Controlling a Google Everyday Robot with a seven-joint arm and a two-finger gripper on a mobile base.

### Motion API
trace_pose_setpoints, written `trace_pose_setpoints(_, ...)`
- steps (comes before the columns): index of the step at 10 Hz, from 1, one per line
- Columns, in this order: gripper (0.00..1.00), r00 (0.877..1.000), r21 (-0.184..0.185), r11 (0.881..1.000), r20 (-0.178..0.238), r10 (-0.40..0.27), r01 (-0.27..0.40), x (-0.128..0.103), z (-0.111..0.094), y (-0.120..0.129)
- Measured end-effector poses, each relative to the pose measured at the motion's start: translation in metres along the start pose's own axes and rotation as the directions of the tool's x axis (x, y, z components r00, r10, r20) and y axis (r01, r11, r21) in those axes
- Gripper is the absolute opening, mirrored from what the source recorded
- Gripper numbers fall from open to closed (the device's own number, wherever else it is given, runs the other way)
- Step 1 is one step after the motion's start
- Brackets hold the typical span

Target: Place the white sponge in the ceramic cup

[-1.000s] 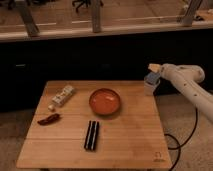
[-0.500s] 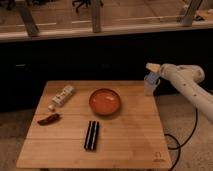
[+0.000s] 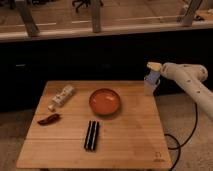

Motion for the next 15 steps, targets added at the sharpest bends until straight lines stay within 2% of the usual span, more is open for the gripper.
trace_pose_setpoints(6,0.80,0.988,0.018,0.991,0.081,0.132,-0.134,0.003,0.007,0.008)
trace_pose_setpoints(11,0.80,0.965,0.011,0.974,0.137,0.224,-0.227,0.005,0.013,0.016)
trace_pose_setpoints(15,0.80,0.938,0.010,0.955,0.191,0.288,-0.296,0.005,0.018,0.021)
